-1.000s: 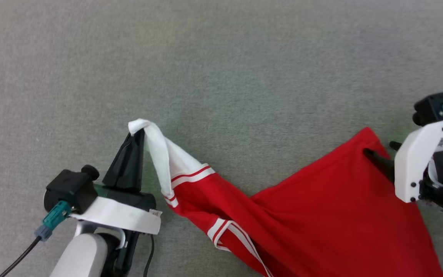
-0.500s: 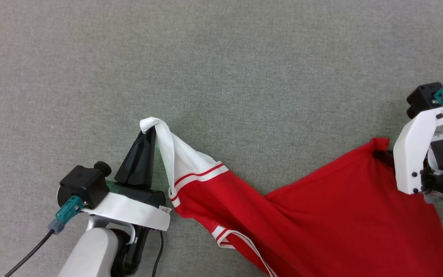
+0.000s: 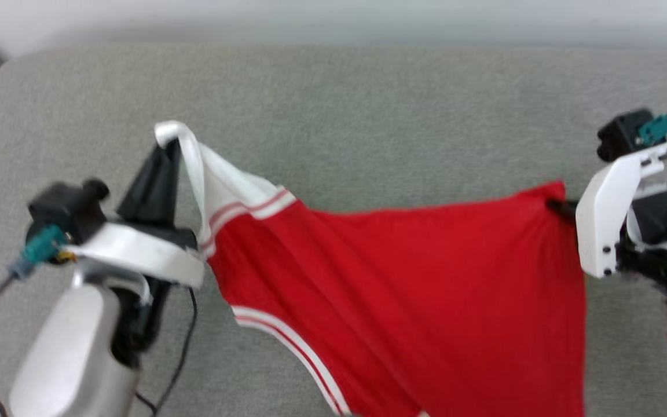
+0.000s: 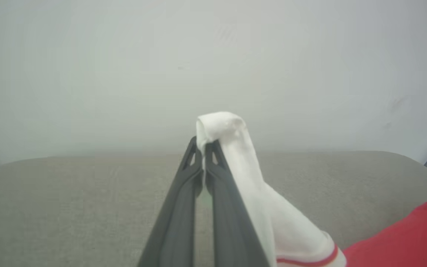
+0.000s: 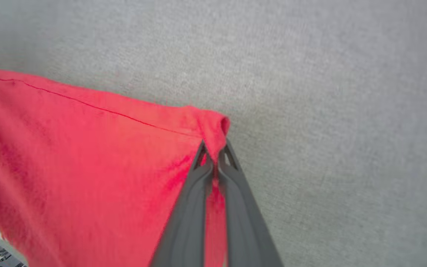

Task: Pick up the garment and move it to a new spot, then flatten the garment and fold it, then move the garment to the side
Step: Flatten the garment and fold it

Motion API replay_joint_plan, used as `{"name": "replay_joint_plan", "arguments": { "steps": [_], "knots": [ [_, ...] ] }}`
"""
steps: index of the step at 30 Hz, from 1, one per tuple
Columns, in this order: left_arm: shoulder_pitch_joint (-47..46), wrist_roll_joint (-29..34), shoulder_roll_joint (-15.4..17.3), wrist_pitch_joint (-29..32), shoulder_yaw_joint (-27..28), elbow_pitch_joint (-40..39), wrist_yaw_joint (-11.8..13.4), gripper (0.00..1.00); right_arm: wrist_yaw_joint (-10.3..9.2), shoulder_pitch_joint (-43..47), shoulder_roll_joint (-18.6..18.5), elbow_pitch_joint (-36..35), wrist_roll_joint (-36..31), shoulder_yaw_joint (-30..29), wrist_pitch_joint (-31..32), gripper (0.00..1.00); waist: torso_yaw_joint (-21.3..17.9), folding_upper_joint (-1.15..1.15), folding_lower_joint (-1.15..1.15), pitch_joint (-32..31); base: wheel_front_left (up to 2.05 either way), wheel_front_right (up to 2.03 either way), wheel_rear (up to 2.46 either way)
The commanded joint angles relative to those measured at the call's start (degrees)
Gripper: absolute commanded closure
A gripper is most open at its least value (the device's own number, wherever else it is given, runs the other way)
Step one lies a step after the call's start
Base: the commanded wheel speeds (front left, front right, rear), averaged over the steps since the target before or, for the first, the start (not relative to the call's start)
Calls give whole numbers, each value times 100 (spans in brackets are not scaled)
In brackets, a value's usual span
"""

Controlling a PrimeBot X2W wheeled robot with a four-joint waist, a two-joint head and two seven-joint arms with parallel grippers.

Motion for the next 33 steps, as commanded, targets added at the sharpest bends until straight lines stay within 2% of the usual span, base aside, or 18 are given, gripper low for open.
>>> {"name": "replay_joint_plan", "arguments": {
  "steps": [1,7,12,18,27,33],
  "knots": [
    [-371,-28,95,91,89,105,-42,100,-1,-291,-43,71,-47,75,-256,100,-252,0,0,-299,0,0,0],
    [-1573,54,293,212,198,629,-141,100,-1,-1191,-121,433,-155,310,-1164,100,-502,0,0,-457,0,0,0],
    [-2684,200,506,389,166,1170,-257,100,-1,-2099,-75,857,-141,294,-1823,100,-678,0,0,-220,0,0,0],
    [-4319,526,764,422,65,1805,-383,100,-2,-3319,-82,1152,-291,64,-2407,100,-743,0,0,454,0,0,0],
    [-6644,830,1070,404,119,2417,-419,100,-4,-5105,59,1310,-976,-519,-3155,100,-770,0,0,1653,0,0,0],
    [-7499,873,1190,319,205,2650,-422,100,-5,-5870,165,1471,-1236,-525,-3405,100,-806,0,0,2293,0,0,0]
  ]
}}
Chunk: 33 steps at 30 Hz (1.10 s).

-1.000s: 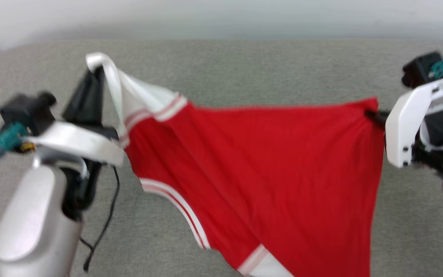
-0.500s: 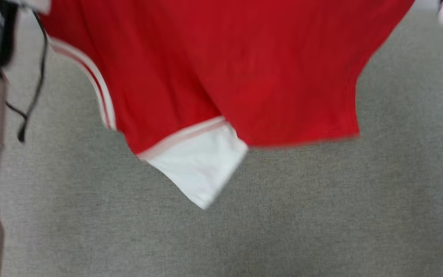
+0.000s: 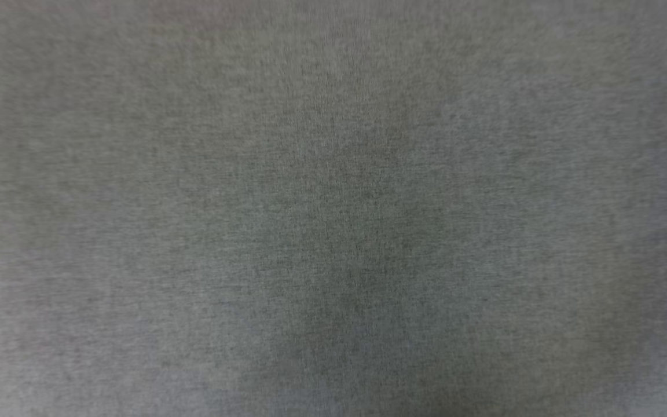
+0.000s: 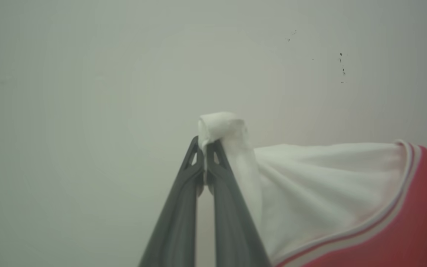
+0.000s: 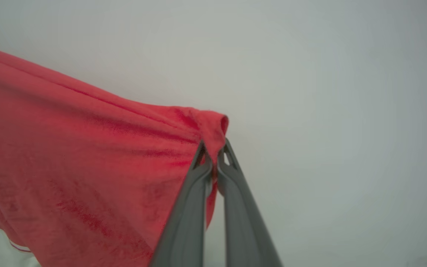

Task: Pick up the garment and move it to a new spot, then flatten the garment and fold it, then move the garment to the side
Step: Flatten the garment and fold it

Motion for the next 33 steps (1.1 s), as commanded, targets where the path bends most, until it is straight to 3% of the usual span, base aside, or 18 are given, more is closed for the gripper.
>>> {"name": "replay_joint_plan", "arguments": {
  "steps": [1,11,17,25,33],
  "knots": [
    [-131,3,55,-30,51,62,10,100,-10,-173,27,89,-18,22,-73,100,-48,0,-1,522,0,0,0],
    [-519,-177,111,-310,113,502,-64,100,-10,-1012,51,939,259,550,-484,100,45,0,-1,1445,0,0,0],
    [-133,-330,33,-621,59,943,-119,100,-10,-830,-24,1407,594,973,-840,100,93,0,-1,1510,0,0,0],
    [1234,-691,-23,-918,65,1286,-173,100,-10,307,-235,1682,1075,1749,-1406,100,179,0,-1,745,0,0,0],
    [3669,-1236,-118,-982,499,631,-164,100,-12,2335,-727,1203,1453,2099,-1657,100,303,0,-1,-550,0,0,0]
  ]
}}
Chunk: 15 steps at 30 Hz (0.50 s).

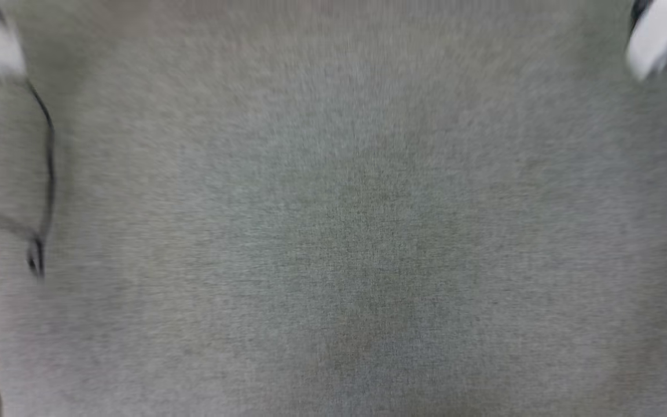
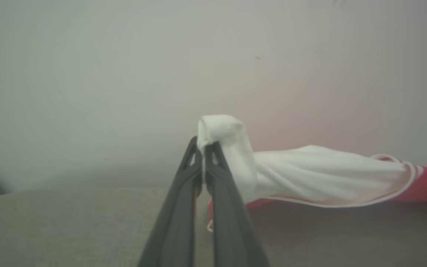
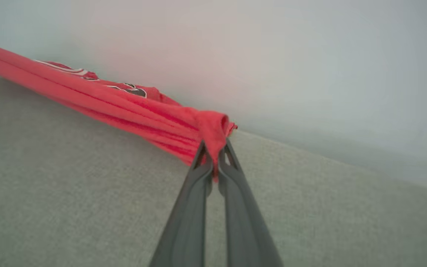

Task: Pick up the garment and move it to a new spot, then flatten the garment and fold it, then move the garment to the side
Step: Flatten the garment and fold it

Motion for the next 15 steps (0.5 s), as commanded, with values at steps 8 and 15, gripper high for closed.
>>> {"name": "replay_joint_plan", "arguments": {
  "steps": [8,15],
  "knots": [
    [3142,-199,-182,-28,513,-1345,423,100,-22,2428,-418,-942,89,-362,468,100,147,0,0,-1739,0,0,0],
    [5316,-410,-459,335,597,-2542,1031,100,-22,4451,-299,-1899,-101,-1099,1053,100,196,0,0,-2501,0,0,0]
  ]
}}
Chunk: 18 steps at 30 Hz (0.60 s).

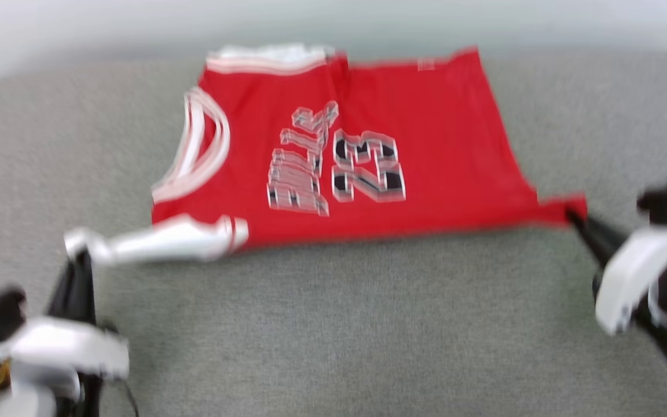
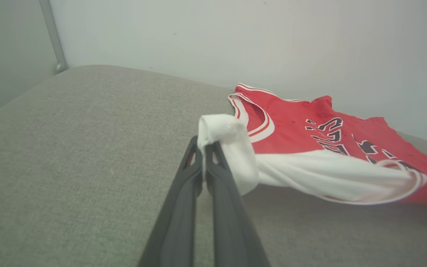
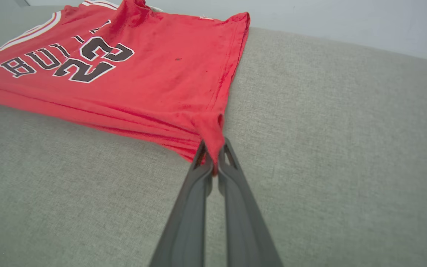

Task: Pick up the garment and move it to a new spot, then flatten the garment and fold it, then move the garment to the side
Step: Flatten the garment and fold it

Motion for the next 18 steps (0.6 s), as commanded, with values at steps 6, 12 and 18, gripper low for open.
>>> {"name": "replay_joint_plan", "arguments": {
  "steps": [6,12,18],
  "knots": [
    [1643,-161,-83,361,175,-943,592,100,-31,1849,324,-848,-301,-914,479,100,102,0,2,-859,0,0,0],
    [2597,-276,-112,739,189,-1571,901,100,-29,3272,892,-1684,-548,-1585,1043,100,157,0,2,-1179,0,0,0],
    [2801,-314,-9,1147,102,-2012,1027,100,-24,3863,1386,-2355,-756,-2011,1651,100,126,0,2,-1193,0,0,0]
  ]
}}
